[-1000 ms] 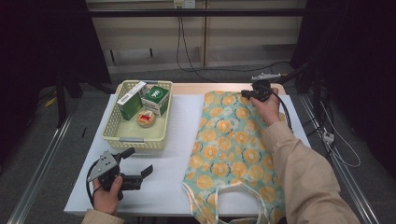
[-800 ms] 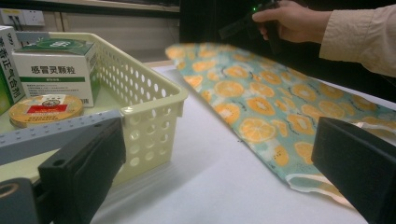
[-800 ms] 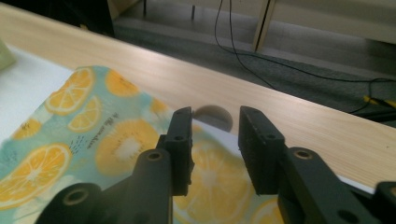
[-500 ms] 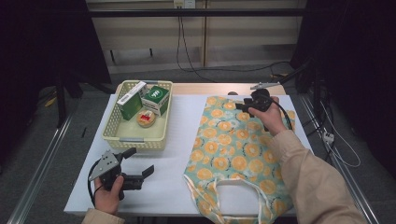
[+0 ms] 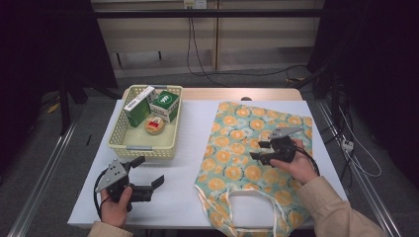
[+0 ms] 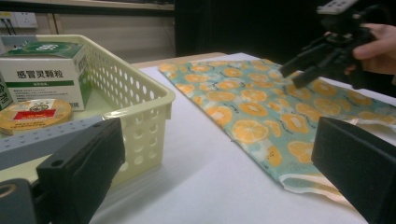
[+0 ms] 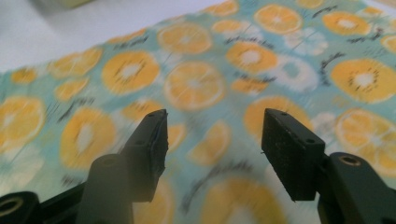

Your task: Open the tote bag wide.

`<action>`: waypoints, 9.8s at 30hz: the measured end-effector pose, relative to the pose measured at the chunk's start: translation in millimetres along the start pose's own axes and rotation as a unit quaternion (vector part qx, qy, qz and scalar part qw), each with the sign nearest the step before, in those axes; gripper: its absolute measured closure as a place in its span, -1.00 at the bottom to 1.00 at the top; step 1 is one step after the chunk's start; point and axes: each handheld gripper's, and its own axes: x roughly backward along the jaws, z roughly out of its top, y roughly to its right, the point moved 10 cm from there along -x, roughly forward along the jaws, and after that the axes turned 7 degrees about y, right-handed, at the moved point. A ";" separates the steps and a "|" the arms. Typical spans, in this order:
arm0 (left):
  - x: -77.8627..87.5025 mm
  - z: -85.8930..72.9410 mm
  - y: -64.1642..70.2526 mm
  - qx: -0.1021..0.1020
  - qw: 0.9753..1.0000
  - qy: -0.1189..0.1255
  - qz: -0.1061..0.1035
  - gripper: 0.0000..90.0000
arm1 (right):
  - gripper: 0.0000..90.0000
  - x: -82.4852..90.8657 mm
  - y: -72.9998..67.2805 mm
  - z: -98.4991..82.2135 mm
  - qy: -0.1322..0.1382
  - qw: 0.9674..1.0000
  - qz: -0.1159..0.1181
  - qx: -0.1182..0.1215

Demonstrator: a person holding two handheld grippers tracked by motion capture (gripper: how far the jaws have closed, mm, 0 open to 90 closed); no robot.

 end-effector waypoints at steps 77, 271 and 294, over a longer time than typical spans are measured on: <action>-8.0 -5.7 5.7 -0.005 1.000 -0.017 -0.011 -0.94 | -0.04 -58.9 -57.3 11.0 -0.004 0.998 0.062 -0.012; -5.0 -9.8 9.2 -0.007 1.000 -0.028 -0.010 -0.94 | 0.43 -55.2 -2.1 4.3 -0.020 0.999 0.026 0.000; -4.5 -9.2 8.9 -0.013 0.999 -0.030 -0.012 -0.94 | 0.88 -78.9 -29.6 8.6 -0.038 0.998 0.039 0.035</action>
